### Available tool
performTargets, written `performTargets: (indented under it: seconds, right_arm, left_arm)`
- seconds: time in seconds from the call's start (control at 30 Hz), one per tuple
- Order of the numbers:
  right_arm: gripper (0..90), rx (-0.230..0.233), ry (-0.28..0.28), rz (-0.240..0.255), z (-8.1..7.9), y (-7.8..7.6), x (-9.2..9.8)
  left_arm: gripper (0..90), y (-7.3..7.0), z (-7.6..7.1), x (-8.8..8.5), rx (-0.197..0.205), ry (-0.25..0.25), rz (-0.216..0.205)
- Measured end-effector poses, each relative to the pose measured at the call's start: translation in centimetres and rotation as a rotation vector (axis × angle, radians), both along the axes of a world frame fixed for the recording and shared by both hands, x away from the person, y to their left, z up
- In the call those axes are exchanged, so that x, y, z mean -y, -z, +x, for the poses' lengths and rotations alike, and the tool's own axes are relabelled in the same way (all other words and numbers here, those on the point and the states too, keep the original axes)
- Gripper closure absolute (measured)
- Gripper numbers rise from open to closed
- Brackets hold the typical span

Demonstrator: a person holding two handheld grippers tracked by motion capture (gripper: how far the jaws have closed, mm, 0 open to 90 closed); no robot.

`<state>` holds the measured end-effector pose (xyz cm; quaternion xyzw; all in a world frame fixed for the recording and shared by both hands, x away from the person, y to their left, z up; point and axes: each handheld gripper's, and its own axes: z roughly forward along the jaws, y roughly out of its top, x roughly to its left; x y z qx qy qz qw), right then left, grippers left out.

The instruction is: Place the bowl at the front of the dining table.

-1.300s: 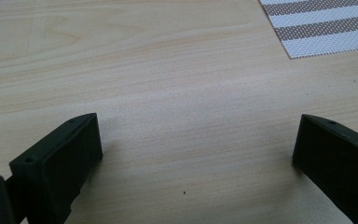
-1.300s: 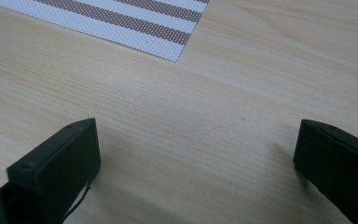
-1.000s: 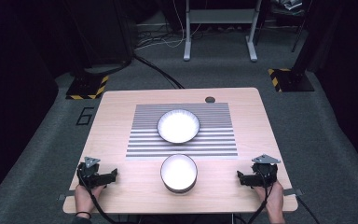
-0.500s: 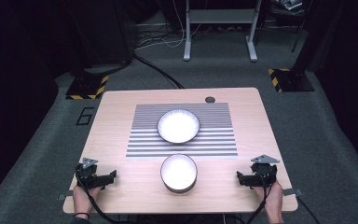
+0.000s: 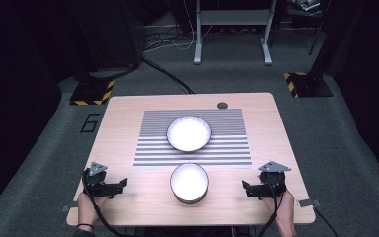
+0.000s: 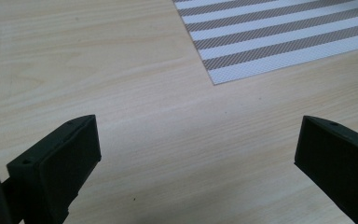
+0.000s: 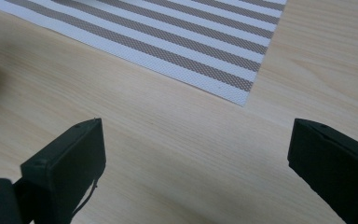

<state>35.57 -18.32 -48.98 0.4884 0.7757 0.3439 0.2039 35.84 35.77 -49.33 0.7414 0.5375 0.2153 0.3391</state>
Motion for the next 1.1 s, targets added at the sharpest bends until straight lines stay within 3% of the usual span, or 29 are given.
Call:
performTargets:
  seconds: [0.17, 0.43, 1.1]
  right_arm:
    - [3.2, -0.001, -0.052, 0.009, 0.2, -1.0, -1.0]
    - [3.7, 0.022, -0.092, 0.021, 0.0, -2.3, -2.2]
    - [4.6, 0.078, -0.174, 0.063, -0.6, -4.9, -4.9]
  left_arm:
    - [0.0, -0.5, 0.2, 0.8, -0.009, 0.040, 0.000]
    - [0.0, -1.3, 0.8, 2.8, 0.001, 0.103, -0.009]
    - [0.3, -4.2, -0.4, 5.7, 0.050, 0.206, -0.031]
